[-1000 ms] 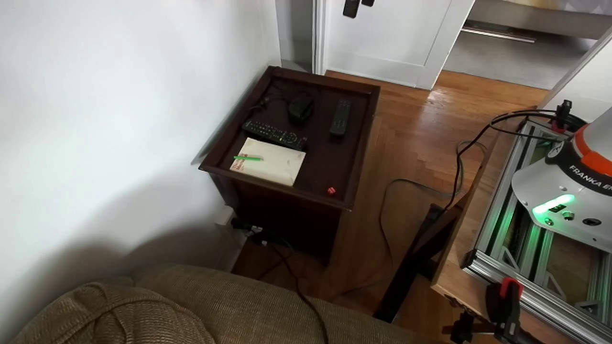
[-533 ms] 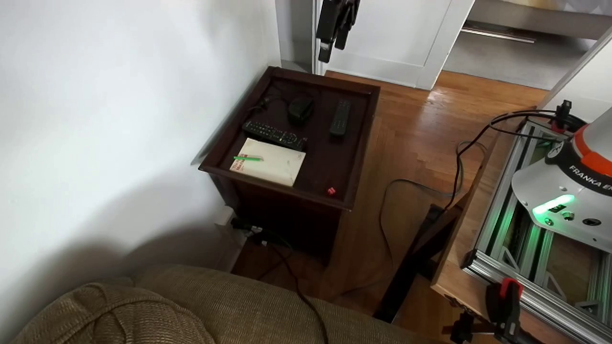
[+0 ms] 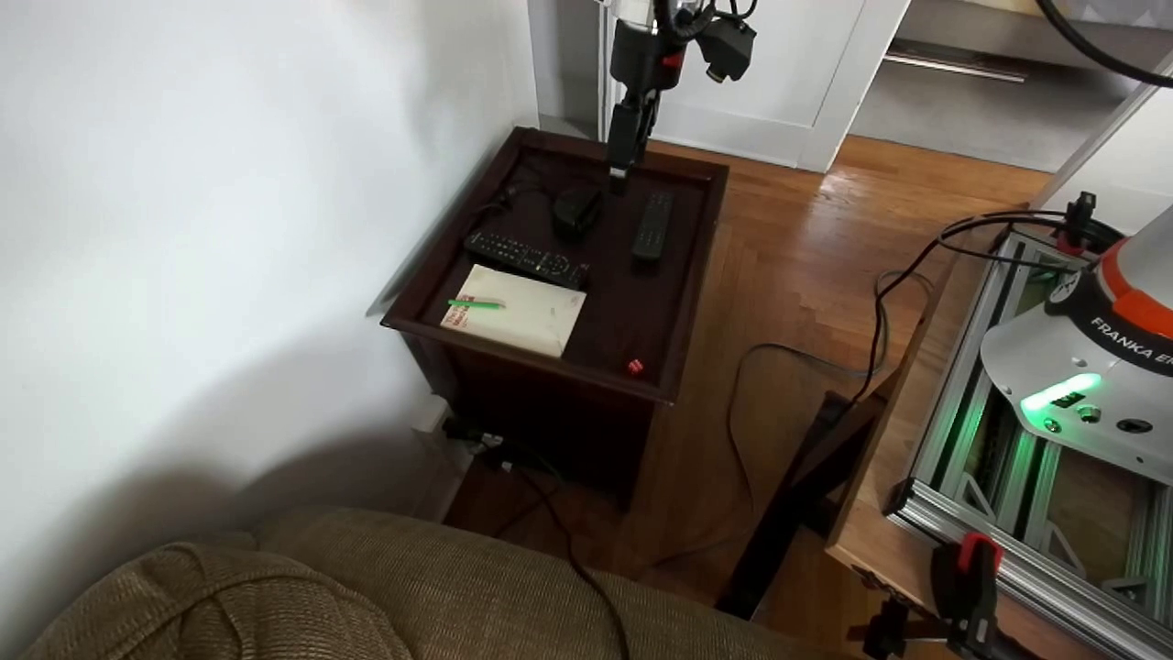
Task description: Press a button on the black remote control
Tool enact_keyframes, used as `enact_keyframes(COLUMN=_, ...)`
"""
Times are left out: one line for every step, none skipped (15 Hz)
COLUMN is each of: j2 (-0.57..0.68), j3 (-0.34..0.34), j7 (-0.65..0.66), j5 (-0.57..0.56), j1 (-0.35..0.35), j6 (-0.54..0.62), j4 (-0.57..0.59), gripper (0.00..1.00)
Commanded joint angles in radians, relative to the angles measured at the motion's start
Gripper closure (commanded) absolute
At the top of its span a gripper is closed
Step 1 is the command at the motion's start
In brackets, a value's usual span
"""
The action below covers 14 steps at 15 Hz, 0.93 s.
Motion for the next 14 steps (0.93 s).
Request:
enact_keyframes(j2=0.002, j3=0.032, j7=0.005, j5=-0.01, j1=-0.031, j6=0.0, j4=0.005, gripper=0.0)
enact_keyframes(j2=0.002, j3=0.032, j7=0.004, j5=-0.009, j1=-0.032, j6=0.0, j4=0.008, gripper=0.0)
enact_keyframes(j2=0.002, j3=0.033, j7=0.003, j5=-0.009, j1=-0.032, j6=0.0, j4=0.011, gripper=0.0)
enact_keyframes(j2=0.002, j3=0.033, j7=0.003, j5=-0.008, j1=-0.032, j6=0.0, j4=0.012, gripper=0.0)
enact_keyframes(j2=0.002, j3=0.033, j7=0.002, j5=-0.008, j1=-0.032, j6=0.0, j4=0.012, gripper=0.0)
enact_keyframes(j2=0.024, j3=0.04, j7=-0.015, j5=-0.001, j1=-0.035, j6=0.005, j4=0.022, gripper=0.0)
enact_keyframes(j2=0.049, j3=0.051, j7=-0.013, j5=0.015, j1=-0.033, j6=0.032, j4=0.027, gripper=0.0)
enact_keyframes(j2=0.069, j3=0.061, j7=-0.006, j5=0.018, j1=-0.031, j6=0.053, j4=0.029, gripper=0.0)
enact_keyframes(j2=0.093, j3=0.077, j7=-0.02, j5=0.038, j1=-0.033, j6=0.073, j4=0.034, gripper=0.0)
enact_keyframes(j2=0.115, j3=0.086, j7=-0.011, j5=0.031, j1=-0.033, j6=0.096, j4=0.037, gripper=0.0)
enact_keyframes(j2=0.139, j3=0.101, j7=-0.011, j5=0.038, j1=-0.038, j6=0.124, j4=0.04, gripper=0.0)
enact_keyframes(j2=0.161, j3=0.118, j7=-0.019, j5=0.054, j1=-0.048, j6=0.154, j4=0.043, gripper=0.25)
enact_keyframes(j2=0.185, j3=0.134, j7=-0.022, j5=0.061, j1=-0.059, j6=0.189, j4=0.046, gripper=0.26)
enact_keyframes(j2=0.21, j3=0.158, j7=-0.036, j5=0.085, j1=-0.076, j6=0.227, j4=0.05, gripper=0.32)
